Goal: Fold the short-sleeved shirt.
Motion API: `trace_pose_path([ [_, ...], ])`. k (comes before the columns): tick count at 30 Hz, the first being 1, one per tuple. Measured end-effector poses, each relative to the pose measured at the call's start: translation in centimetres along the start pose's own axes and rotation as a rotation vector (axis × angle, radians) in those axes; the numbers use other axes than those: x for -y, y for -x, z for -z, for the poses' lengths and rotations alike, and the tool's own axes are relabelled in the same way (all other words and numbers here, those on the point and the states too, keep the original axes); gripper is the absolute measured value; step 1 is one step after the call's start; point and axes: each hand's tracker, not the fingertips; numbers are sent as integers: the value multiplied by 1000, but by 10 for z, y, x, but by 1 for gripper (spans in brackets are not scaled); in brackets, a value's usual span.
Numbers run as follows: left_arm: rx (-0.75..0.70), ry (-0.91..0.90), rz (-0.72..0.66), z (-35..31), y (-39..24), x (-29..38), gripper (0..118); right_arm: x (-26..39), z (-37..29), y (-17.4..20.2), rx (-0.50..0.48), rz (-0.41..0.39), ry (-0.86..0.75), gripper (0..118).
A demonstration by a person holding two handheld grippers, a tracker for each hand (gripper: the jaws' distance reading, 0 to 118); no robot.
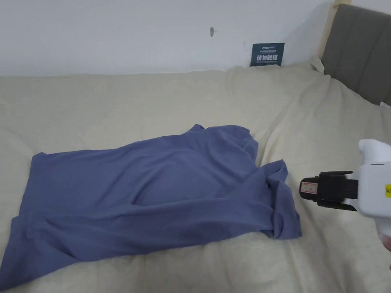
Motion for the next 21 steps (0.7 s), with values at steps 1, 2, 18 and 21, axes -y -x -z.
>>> trace_pose_path([
  [1,-2,-4,8,2,3,-1,0,-7,11,-2,10,-6,66,0],
  [2,4,5,-2,3,4,0,0,-11,23,-4,24,-18,119,2],
  [18,-42,134,-48,38,27,16,0,7,119,-51,197,-147,407,3],
  [21,-48,163,-40,51,30,13,0,8,113,-46,200,-200,395,2],
])
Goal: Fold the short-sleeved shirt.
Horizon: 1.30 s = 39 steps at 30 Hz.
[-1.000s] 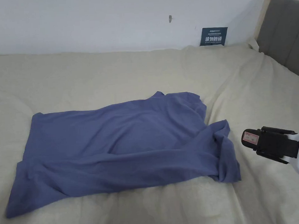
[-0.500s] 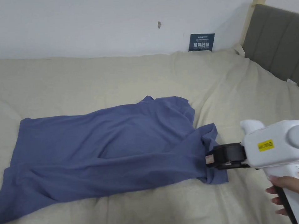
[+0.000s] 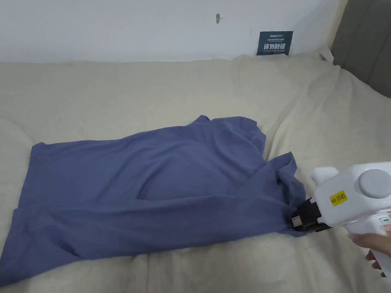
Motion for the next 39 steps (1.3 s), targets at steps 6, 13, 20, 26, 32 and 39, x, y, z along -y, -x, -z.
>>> trace_pose_path([
  [6,-34,196,78,52,5,-44,45,5,4,8,31,-60,3,2],
  [13,-212,330,149,114,5,-37,113,12,6,14,5,-28,-3,2],
  [20,-165,300,307,110,-20,-47,21,7,4,13,-20,16,2,2],
  [26,-148,341,235,112,-18,-55,9,9,1,22,16,-29,-17,2],
  [32,-118,288,205,68,-25,-69,9,6,-47,13,-34,-3,-90,2],
  [39,-58,249,229,-4,-33,-68,9,27,-118,10,-70,-43,-116,2],
])
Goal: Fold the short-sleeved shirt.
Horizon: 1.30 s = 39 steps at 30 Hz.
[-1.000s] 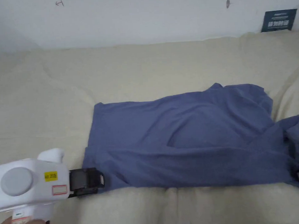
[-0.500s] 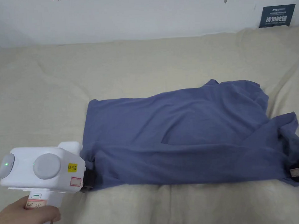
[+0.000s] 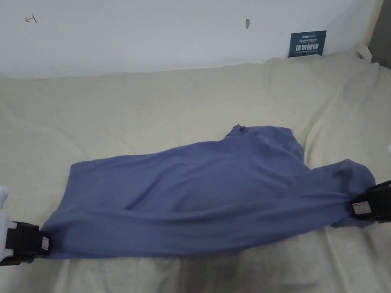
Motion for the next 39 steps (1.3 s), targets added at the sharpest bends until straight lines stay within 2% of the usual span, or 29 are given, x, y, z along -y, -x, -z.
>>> trace_pose_path([
  [2,2,15,27,-10,2,15,9,14,-13,0,2,-15,30,2],
  [5,13,90,34,-11,3,49,9,45,-17,-4,0,20,92,3],
  [8,-2,121,71,11,7,79,9,69,9,-15,-25,32,156,3],
  [10,-20,135,56,31,13,93,9,81,36,-23,-15,89,197,6],
  [11,-10,153,44,36,15,97,11,85,45,-27,-13,93,198,17],
  [12,-6,149,31,38,17,100,12,91,53,-28,-8,87,191,23],
  [14,-14,118,11,35,22,101,18,94,51,-27,104,60,124,41],
  [15,-20,101,5,29,24,101,40,94,46,-28,151,60,93,80],
  [16,-13,80,4,21,27,99,69,94,36,-28,153,69,59,97],
  [17,-11,65,-6,12,25,98,101,90,26,-30,136,100,30,98],
  [18,-10,39,-14,2,26,94,118,85,14,-33,101,150,7,98],
  [19,-3,5,-19,-13,30,89,115,80,-1,-33,69,208,-28,98],
  [21,19,-78,-52,-37,24,83,115,72,-30,-24,16,248,-124,98],
  [25,15,-217,-47,-74,2,74,115,63,-70,18,-10,152,-322,97],
  [26,42,-245,-46,-79,-4,75,106,63,-74,29,-34,139,-369,87],
  [27,77,-295,-35,-84,-10,77,69,65,-78,40,-43,127,-419,35],
  [28,93,-336,-27,-85,-15,79,16,67,-75,50,-15,121,-474,0],
  [29,96,-364,-22,-84,-20,78,0,65,-74,57,1,119,-448,0],
  [30,57,-423,-27,-88,-28,76,0,60,-75,60,28,93,-502,0],
  [32,65,-396,27,-94,-36,58,0,55,-64,65,-57,84,-497,0],
  [35,13,-430,89,-90,-35,8,0,30,-54,65,-80,74,-479,0],
  [38,28,-377,21,-60,-9,-68,0,9,-44,70,-70,40,-479,0],
  [39,43,-289,-20,-39,6,-97,0,1,-38,69,-70,26,-473,0],
])
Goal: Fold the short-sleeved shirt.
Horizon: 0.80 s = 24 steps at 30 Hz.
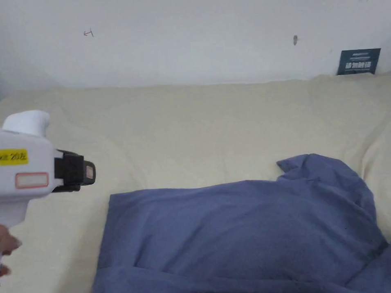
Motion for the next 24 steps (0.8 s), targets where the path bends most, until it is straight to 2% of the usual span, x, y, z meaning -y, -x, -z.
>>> trace_pose_path([
  [3,13,288,-100,101,45,-40,0,-6,23,1,-27,-2,36,0],
  [5,-18,363,-138,153,68,-46,1,-5,38,-1,-72,38,79,0],
  [6,-52,366,-127,167,64,-42,18,-3,45,-1,-84,55,93,0],
  [7,-81,374,-72,184,66,-43,48,-1,52,-2,-91,68,109,0],
  [8,-94,389,-52,199,68,-41,85,1,60,-3,-99,77,132,0],
  [9,-104,420,-48,215,71,-37,118,2,66,0,-102,75,152,0],
  [10,-123,415,-46,215,73,-32,114,4,72,-1,-107,77,168,0],
  [11,-82,428,-89,224,74,-29,113,6,77,-2,-110,79,176,0],
  [15,-80,481,-123,258,79,-22,113,13,97,-3,-114,79,226,0],
  [17,-104,503,-71,264,74,-19,112,16,103,-4,-116,80,246,0],
  [19,-136,528,1,265,65,-16,104,17,106,-3,-119,76,258,0],
  [20,-161,517,44,261,59,-15,94,18,106,-2,-120,70,259,0],
  [22,-179,507,131,250,54,-14,60,18,106,0,-119,54,257,0],
  [24,-98,507,87,240,49,-14,2,17,105,2,-127,48,256,0],
])
